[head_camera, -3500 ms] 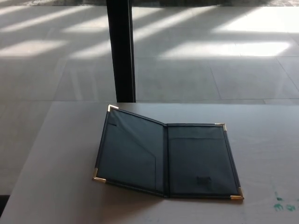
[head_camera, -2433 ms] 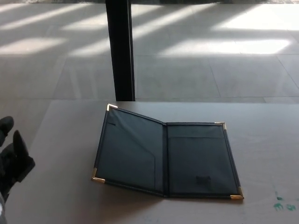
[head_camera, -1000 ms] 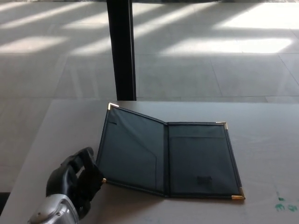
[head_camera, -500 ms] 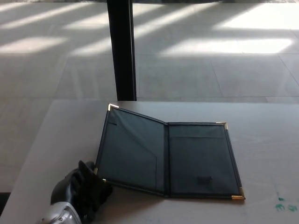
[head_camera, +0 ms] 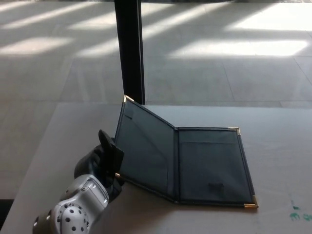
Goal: The robot uses its left hand to push the cover of the diary kept in the middle of the desk to close it
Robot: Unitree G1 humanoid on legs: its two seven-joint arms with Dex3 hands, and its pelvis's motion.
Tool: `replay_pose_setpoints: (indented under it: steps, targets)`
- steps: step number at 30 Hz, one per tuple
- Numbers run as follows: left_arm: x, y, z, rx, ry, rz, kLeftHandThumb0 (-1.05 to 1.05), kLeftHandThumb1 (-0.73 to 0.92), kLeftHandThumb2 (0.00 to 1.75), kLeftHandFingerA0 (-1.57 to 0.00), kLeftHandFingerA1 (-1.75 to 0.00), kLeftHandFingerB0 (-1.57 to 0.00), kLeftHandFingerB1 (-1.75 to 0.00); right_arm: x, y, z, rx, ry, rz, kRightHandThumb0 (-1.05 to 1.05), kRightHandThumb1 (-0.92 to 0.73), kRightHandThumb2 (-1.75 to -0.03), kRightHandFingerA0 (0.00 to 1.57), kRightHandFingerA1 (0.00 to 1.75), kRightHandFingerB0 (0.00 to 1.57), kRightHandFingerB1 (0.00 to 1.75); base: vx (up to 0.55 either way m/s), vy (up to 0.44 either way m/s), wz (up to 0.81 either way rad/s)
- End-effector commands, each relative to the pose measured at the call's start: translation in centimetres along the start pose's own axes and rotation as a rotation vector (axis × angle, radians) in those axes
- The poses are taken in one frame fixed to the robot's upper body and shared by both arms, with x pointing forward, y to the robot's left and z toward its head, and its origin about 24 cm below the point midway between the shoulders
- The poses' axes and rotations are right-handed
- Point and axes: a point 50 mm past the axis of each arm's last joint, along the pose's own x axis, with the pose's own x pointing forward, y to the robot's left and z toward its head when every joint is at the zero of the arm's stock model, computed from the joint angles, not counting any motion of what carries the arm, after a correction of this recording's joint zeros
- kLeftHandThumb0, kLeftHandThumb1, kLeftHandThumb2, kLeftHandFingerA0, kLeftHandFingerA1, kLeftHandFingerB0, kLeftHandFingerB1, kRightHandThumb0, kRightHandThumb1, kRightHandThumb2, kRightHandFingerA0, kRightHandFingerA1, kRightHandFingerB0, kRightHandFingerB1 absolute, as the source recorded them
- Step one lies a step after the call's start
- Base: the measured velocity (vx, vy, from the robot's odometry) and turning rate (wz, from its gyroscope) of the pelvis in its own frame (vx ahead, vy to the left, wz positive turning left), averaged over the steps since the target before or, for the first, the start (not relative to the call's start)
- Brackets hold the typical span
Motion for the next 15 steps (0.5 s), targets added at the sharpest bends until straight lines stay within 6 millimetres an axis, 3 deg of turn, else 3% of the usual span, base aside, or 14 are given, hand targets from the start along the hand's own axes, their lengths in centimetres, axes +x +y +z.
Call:
replay_pose_setpoints:
  steps: [1,2,4,5,6,7,8,9,10,11,12,15]
  targets:
    - [-0.3,-11.2,5.0,-0.382,-0.172,-0.263,-0.95,0.92,0.81,-0.29,-0.61,-0.14,-0.46,-0.3,-0.4,-0.2,0.007,0.013,-0.006,-1.03,-0.68,-1.22,0.97,0.63,0.66,0.54,0.00,0.000,0.00]
    - [-0.2,-11.3,5.0,-0.388,-0.172,-0.268,-0.95,0.92,0.81,-0.29,-0.61,-0.14,-0.46,-0.2,-0.4,-0.1,0.007,0.011,-0.005,-1.03,-0.68,-1.22,0.97,0.63,0.66,0.54,0.00,0.000,0.00]
    - [-1.3,-14.1,4.9,-0.403,-0.143,-0.323,-0.88,0.92,0.84,-0.28,-0.57,-0.20,-0.47,0.0,-0.4,-0.2,0.016,0.012,-0.009,-0.93,-0.62,-1.17,1.00,0.67,0.69,0.57,0.00,0.000,0.00]
    - [-1.6,-14.7,4.6,-0.392,-0.137,-0.328,-0.88,0.92,0.84,-0.29,-0.56,-0.23,-0.47,0.0,-0.4,-0.3,0.014,0.016,-0.006,-1.03,-0.87,-0.66,1.05,0.64,0.75,0.53,0.00,0.000,0.00]
    - [-1.6,-14.8,4.5,-0.387,-0.135,-0.327,-0.88,0.92,0.84,-0.29,-0.56,-0.23,-0.47,-0.1,-0.4,-0.3,0.012,0.018,-0.005,-1.03,-0.87,-0.66,1.05,0.64,0.75,0.53,0.00,0.000,0.00]
    - [-1.7,-15.0,4.4,-0.390,-0.131,-0.345,-0.91,0.92,0.84,-0.26,-0.57,-0.21,-0.47,-0.1,-0.3,-0.3,0.010,0.018,-0.004,-1.04,-0.65,-1.19,1.00,0.63,0.70,0.55,0.00,0.000,0.00]
    - [-2.5,-16.2,3.4,-0.382,-0.117,-0.414,-0.90,0.92,0.86,-0.26,-0.55,-0.22,-0.48,-0.1,-0.3,-0.2,0.000,0.016,-0.009,-1.04,-0.87,-0.68,1.04,0.63,0.76,0.53,0.00,0.000,0.00]
    - [-3.0,-16.7,2.8,-0.376,-0.107,-0.437,-0.91,0.92,0.85,-0.28,-0.56,-0.24,-0.49,0.0,-0.3,-0.2,-0.007,0.015,-0.010,-0.96,-0.64,-1.19,0.98,0.65,0.70,0.57,0.00,0.000,0.00]
    - [-3.4,-17.2,2.2,-0.365,-0.094,-0.448,-0.90,0.92,0.86,-0.29,-0.56,-0.25,-0.49,0.0,-0.3,-0.1,-0.013,0.015,-0.008,-0.95,-0.63,-1.18,0.98,0.65,0.70,0.58,0.00,0.000,0.00]
    - [-4.3,-17.8,0.6,-0.304,-0.067,-0.491,-0.91,0.92,0.86,-0.28,-0.53,-0.22,-0.47,0.0,-0.2,-0.1,-0.016,0.015,-0.003,-1.02,-0.89,-0.67,1.03,0.64,0.74,0.53,0.00,0.000,0.00]
    - [-4.8,-18.1,-0.4,-0.248,-0.056,-0.518,-0.90,0.92,0.86,-0.28,-0.52,-0.21,-0.46,0.1,-0.1,-0.1,-0.019,0.015,0.002,-1.03,-0.89,-0.67,1.03,0.64,0.72,0.52,0.00,0.000,0.00]
    - [-5.0,-18.0,-0.6,-0.235,-0.063,-0.520,-0.90,0.92,0.86,-0.28,-0.52,-0.21,-0.46,0.2,0.0,0.1,-0.023,0.011,0.008,-1.03,-0.89,-0.67,1.03,0.64,0.72,0.52,0.00,0.000,0.00]
